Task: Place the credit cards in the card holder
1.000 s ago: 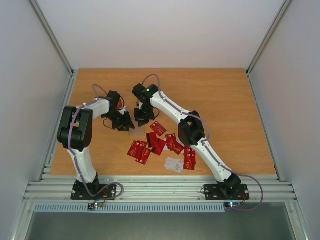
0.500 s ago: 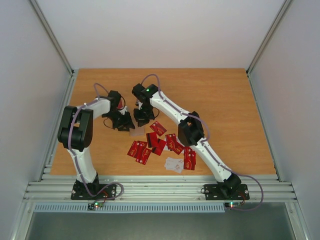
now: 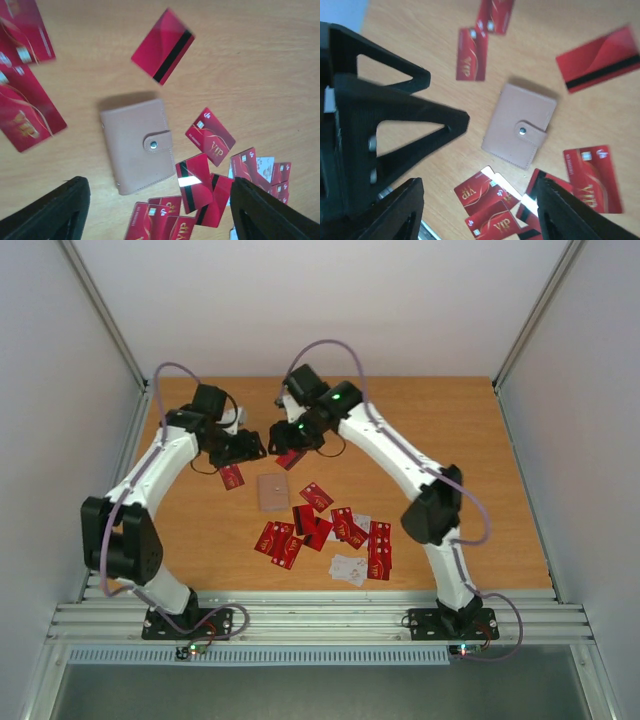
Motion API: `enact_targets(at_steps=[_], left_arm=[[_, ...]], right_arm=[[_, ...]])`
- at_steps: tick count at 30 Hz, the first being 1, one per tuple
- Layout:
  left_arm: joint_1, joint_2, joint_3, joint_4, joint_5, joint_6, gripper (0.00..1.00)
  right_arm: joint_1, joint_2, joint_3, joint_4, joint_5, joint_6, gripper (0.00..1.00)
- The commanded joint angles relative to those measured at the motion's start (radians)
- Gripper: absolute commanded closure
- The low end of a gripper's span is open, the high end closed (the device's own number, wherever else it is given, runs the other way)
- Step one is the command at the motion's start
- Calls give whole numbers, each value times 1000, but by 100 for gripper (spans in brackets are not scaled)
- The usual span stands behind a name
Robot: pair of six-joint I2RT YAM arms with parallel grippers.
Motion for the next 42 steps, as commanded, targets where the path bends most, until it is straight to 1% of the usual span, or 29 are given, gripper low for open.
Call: enact_targets(at_steps=[1, 4, 6, 11, 13, 17, 20, 22, 24, 26, 27, 29, 31, 34, 36, 38, 40, 42], left_arm=[[10, -111, 68, -69, -75, 54, 15], [11, -181, 91, -77, -116, 76, 3], [12, -231, 94, -70, -149, 91, 1], [11, -366, 53, -18, -261, 127, 1], [12, -434, 7, 44, -303, 143, 1], [11, -604, -151, 202, -356, 202, 1], [12, -756, -319, 370, -401, 239, 1], [11, -857, -439, 472, -417, 265, 1], [11, -946, -549, 556, -425, 283, 1], [11, -1019, -636, 601, -449, 317, 1], [11, -1048, -675, 616, -479, 316, 1], [11, -1090, -743, 642, -544, 303, 1], [11, -1124, -810, 674, -606, 306, 1], [11, -1139, -926, 761, -675, 308, 1], [13, -1130, -991, 835, -717, 298, 1], [15, -1099, -1073, 961, -728, 302, 1], [20, -1059, -1145, 1089, -720, 324, 1], [33, -1005, -1177, 1165, -715, 334, 1]], right_arm=[[-45, -202, -138, 125, 62, -39, 30], [-84, -338, -262, 180, 109, -57, 2], [-111, -423, -322, 192, 153, -78, 2], [-167, -650, -490, 204, 320, -105, 2], [-177, -720, -536, 174, 461, -112, 1], [-183, -880, -655, 139, 661, -127, 2], [-184, -1006, -744, 172, 749, -137, 2], [-184, -1074, -795, 194, 781, -153, 1], [-185, -1111, -826, 199, 797, -170, 1], [-184, -1117, -842, 170, 862, -140, 2], [-185, -1117, -852, 159, 905, -112, 1], [-184, -1128, -895, 175, 937, -113, 1], [-185, -1158, -972, 249, 927, -183, 2], [-191, -1233, -1151, 446, 924, -319, 2], [-211, -1284, -1298, 582, 935, -334, 1], [-245, -1336, -1439, 722, 900, -340, 2], [-270, -1393, -1611, 920, 869, -366, 2], [-280, -1465, -1790, 1171, 811, -444, 2]])
